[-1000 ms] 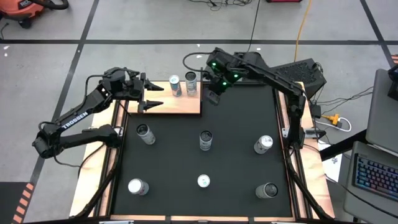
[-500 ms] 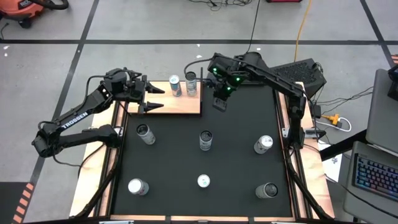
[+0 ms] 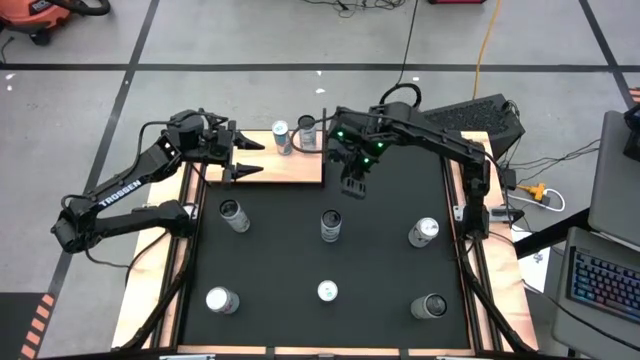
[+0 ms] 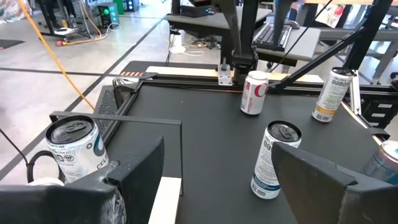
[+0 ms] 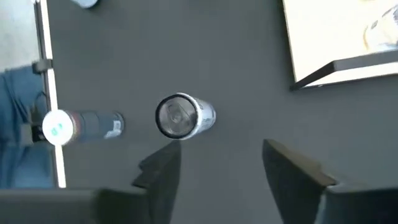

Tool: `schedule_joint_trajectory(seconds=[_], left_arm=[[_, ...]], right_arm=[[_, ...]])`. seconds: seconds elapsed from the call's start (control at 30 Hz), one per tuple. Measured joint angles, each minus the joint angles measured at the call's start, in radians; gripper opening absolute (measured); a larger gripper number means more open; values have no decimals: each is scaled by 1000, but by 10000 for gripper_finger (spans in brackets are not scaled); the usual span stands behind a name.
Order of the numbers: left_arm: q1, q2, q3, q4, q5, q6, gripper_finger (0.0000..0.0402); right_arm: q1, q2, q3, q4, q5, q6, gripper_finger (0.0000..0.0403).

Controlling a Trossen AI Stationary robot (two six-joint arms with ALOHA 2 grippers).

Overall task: Place canned beverage on shelf
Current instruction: Put the top red-silver soda can on the shelf

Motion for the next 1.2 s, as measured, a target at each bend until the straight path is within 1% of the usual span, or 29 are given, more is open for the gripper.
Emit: schedule_joint_trajectory(seconds=[0.07,0.17,0.27,0.37,0.57,0.67,0.8,1.0,1.2], left_arm=[[0,0,0,0,0,0,299],[0,0,0,0,0,0,299],[0,0,0,0,0,1,299],[0,0,0,0,0,1,299],[0,0,0,0,0,1,299],[0,0,0,0,0,1,299],[0,0,0,0,-2,1,299],[0,0,0,0,-3,0,299],[0,0,0,0,-3,0,299]], right_arm=[[9,0,0,20,0,48,235],[17,0,0,83,-1,92,250],[20,0,0,145,0,112,256],[20,0,0,160,0,146,255],[20,0,0,140,1,146,255],[26,0,0,101,1,140,254],[51,0,0,49,1,70,254],[88,0,0,89,0,100,254],[94,0,0,91,1,20,254]])
